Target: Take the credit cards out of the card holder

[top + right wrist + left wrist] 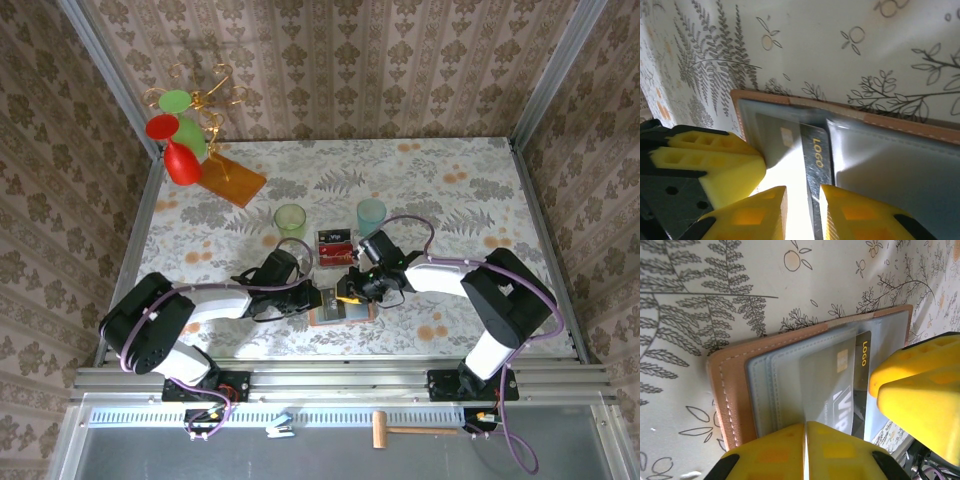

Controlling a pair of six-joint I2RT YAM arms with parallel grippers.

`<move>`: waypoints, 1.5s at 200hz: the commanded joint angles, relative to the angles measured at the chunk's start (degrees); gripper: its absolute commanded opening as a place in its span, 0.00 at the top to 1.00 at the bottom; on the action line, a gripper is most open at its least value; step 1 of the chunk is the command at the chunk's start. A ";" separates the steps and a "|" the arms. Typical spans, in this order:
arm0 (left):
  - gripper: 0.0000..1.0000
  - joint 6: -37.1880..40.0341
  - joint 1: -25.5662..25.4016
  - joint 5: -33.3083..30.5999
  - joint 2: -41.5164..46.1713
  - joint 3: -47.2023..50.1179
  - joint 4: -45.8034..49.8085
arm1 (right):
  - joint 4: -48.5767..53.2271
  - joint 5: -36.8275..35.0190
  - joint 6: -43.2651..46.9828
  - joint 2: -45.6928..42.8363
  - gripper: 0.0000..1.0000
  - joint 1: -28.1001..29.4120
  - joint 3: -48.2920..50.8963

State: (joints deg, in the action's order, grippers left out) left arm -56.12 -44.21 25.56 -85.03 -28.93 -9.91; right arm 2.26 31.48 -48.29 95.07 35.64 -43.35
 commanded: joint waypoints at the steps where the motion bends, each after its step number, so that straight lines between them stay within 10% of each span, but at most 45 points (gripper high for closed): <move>1: 0.89 0.64 -0.14 -0.95 -1.36 0.54 2.44 | -1.17 1.71 0.33 0.58 0.76 -0.51 1.31; 300: 0.83 2.79 -0.55 1.23 -1.38 -5.62 6.46 | -9.73 6.31 -2.32 -0.75 0.77 -4.10 7.94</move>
State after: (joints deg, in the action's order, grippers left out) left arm -53.49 -44.27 27.00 -86.39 -33.63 -4.45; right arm -6.81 36.32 -50.98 93.47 31.77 -36.14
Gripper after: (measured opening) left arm 0.175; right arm 0.226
